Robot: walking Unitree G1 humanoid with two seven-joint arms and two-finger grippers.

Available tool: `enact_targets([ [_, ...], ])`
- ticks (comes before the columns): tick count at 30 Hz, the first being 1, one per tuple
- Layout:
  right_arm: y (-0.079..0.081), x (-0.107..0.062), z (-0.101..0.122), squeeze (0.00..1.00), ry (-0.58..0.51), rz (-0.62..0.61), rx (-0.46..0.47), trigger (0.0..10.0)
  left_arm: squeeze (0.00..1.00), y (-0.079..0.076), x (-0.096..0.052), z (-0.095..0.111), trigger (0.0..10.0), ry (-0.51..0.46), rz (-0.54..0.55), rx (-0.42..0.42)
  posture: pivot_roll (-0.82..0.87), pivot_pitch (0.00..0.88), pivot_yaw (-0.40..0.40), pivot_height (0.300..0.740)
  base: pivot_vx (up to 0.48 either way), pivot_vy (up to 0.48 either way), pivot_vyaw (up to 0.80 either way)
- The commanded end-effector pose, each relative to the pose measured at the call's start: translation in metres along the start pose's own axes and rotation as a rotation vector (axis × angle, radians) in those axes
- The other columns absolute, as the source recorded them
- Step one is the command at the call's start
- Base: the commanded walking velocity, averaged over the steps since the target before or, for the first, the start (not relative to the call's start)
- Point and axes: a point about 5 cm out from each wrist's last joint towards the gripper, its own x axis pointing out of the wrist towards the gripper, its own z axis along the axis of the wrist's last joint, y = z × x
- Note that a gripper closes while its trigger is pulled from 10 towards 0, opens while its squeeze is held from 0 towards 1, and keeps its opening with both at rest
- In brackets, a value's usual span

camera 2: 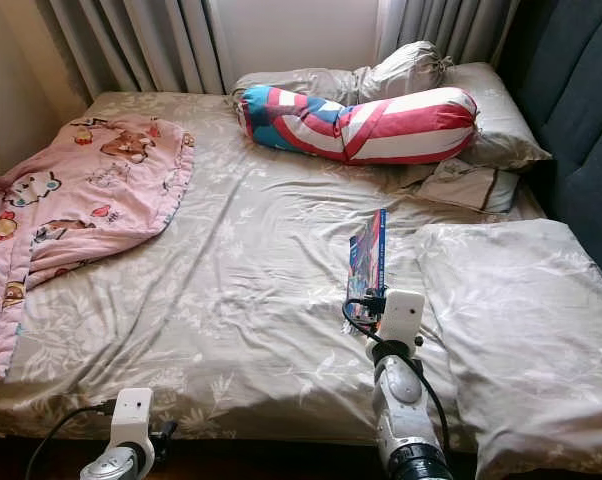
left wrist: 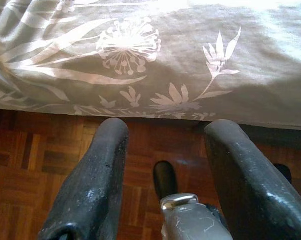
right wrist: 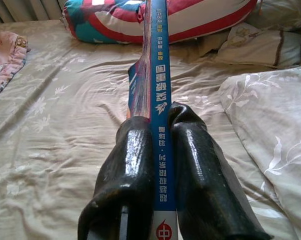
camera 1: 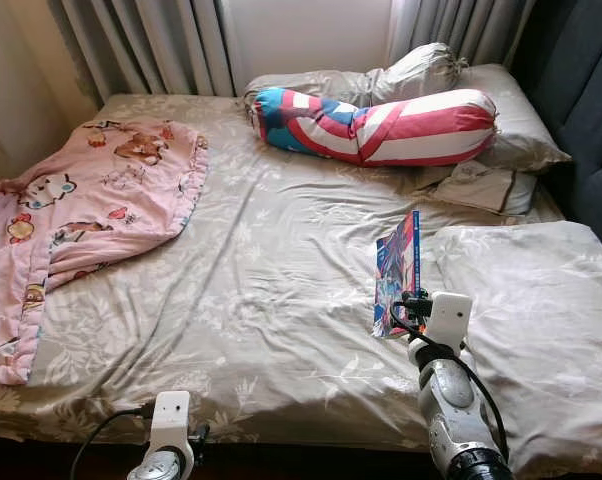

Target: Clean up the room

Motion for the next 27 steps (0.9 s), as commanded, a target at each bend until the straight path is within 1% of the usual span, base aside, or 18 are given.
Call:
enact_targets([
  [1, 0.0024, 0.0022, 0.0047, 0.00, -0.016, 0.012, -0.018, 10.0, 0.00, 0.0012, -0.0021, -0.0087, 10.0, 0.031, 0.003, -0.012, -0.09, 0.047, 0.000, 0.740, 0.000, 0.000, 0.00],
  [22, 0.0021, 0.0022, 0.0049, 0.00, -0.015, 0.004, -0.013, 10.0, 0.00, 0.0028, -0.0025, -0.0099, 10.0, 0.035, 0.009, -0.019, -0.09, 0.059, 0.001, 0.740, 0.277, 0.000, 0.00],
  [27, 0.0014, 0.0020, 0.0047, 0.00, -0.015, 0.000, -0.013, 10.0, 0.00, 0.0020, -0.0024, -0.0097, 10.0, 0.035, 0.000, -0.022, -0.09, 0.063, 0.000, 0.740, 0.000, 0.000, 0.00],
])
